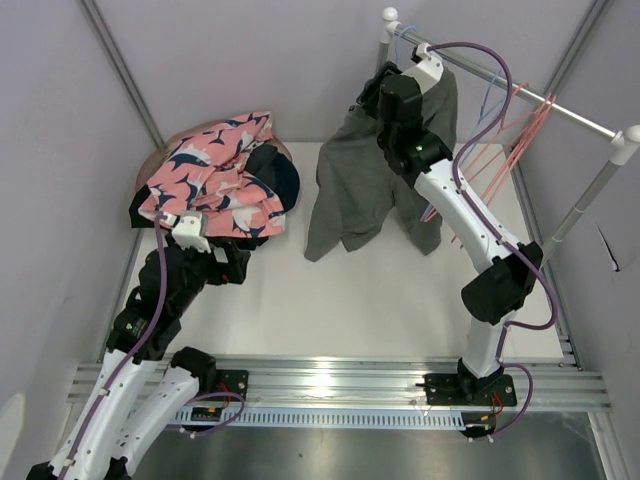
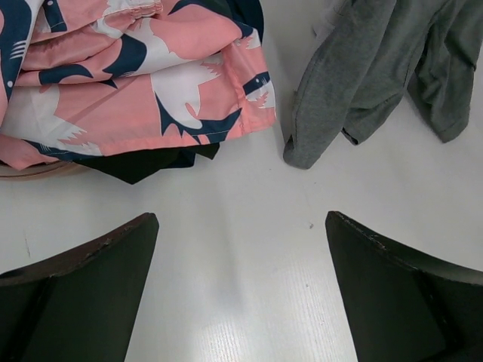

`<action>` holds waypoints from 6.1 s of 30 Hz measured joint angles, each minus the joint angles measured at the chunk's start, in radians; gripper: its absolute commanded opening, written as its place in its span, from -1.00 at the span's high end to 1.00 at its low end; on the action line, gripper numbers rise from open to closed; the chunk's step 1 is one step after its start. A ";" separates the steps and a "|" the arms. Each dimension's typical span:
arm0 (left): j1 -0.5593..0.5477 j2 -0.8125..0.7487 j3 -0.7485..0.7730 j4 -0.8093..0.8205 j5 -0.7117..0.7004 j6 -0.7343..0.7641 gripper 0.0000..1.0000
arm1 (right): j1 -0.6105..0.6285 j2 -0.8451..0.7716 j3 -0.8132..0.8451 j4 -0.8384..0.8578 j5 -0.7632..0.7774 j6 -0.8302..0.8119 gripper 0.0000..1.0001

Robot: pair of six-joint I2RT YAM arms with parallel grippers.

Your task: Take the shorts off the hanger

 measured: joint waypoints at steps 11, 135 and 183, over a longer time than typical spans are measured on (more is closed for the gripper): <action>-0.008 0.000 0.000 0.000 0.000 0.000 -0.98 | -0.005 0.010 0.000 0.045 0.010 0.002 -0.50; -1.516 0.964 0.513 0.305 -1.093 0.212 1.00 | 0.143 -0.484 -0.283 -0.254 -0.003 0.116 1.00; -0.972 0.780 0.233 0.542 -0.805 0.284 1.00 | 0.045 -0.813 -0.509 -0.126 -0.378 0.568 1.00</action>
